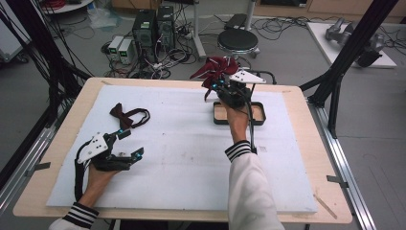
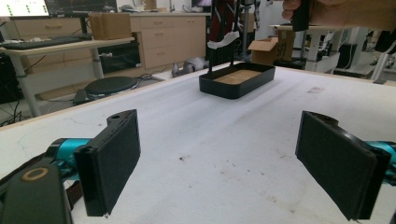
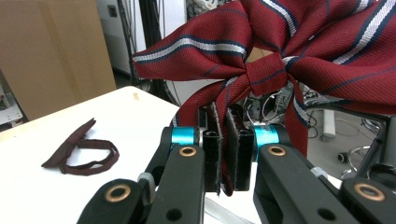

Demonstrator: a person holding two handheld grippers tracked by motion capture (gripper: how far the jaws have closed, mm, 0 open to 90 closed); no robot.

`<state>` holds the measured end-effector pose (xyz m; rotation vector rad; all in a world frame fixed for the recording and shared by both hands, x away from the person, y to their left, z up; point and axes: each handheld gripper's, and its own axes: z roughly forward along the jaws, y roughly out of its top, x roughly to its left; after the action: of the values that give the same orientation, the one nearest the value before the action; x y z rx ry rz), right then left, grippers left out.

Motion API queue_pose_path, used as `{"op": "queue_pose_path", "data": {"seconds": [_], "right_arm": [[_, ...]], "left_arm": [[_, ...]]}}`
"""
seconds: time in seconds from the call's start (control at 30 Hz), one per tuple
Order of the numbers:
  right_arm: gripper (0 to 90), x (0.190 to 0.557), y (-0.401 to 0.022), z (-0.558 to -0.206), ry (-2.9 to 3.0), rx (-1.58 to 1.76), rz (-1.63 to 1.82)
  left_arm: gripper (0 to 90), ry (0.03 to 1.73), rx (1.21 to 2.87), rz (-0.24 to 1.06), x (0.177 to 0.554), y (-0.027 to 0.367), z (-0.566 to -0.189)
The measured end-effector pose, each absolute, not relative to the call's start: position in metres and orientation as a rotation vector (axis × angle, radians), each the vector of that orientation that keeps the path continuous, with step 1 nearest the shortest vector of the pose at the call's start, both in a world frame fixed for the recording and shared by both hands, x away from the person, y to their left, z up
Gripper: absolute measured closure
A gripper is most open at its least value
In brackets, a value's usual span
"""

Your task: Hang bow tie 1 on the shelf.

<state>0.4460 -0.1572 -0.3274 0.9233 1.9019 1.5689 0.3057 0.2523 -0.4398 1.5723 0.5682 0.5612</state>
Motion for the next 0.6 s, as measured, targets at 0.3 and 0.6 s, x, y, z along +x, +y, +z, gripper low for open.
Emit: {"op": "queue_pose_path", "data": {"seconds": [0.3,0.6], "right_arm": [[86.4,0.456,-0.157,-0.334,1.894,0.964,1.561],[86.3,0.46,-0.152,-0.34,1.911,0.972,1.552]], "left_arm": [[14.4,0.575,1.565,0.564,0.306,0.253,-0.44],[14.4,0.573,1.555,0.561,0.306,0.253,-0.439]]}}
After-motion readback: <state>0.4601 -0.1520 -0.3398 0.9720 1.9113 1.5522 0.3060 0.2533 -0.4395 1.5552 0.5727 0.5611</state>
